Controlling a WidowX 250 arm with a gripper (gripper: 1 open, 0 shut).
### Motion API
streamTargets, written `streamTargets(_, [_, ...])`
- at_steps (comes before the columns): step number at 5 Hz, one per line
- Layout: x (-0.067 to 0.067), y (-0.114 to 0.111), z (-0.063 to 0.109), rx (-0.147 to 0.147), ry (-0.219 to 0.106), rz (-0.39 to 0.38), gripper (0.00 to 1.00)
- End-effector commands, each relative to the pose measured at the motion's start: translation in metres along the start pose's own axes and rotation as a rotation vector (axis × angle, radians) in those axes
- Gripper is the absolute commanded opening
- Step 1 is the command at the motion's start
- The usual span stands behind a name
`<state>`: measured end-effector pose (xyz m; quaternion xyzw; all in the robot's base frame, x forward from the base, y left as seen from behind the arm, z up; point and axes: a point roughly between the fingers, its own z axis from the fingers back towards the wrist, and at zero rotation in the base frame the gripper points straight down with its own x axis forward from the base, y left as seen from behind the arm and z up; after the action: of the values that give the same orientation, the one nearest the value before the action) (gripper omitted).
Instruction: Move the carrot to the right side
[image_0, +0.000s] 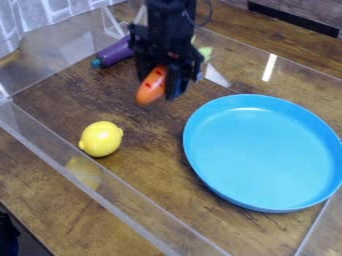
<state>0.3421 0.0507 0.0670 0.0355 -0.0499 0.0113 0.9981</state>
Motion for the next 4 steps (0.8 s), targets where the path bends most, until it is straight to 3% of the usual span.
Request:
streamTargets(1, [0.007,0.013,-0.009,0.022,-0.03,0.012,0.0])
streamTargets(2, [0.009,0.017,-0.03,0.018,-0.028,0.013,0.0])
streamTargets(4, [0.013,0.025,-0.04,-0.013,-0.03,0.012,0.0])
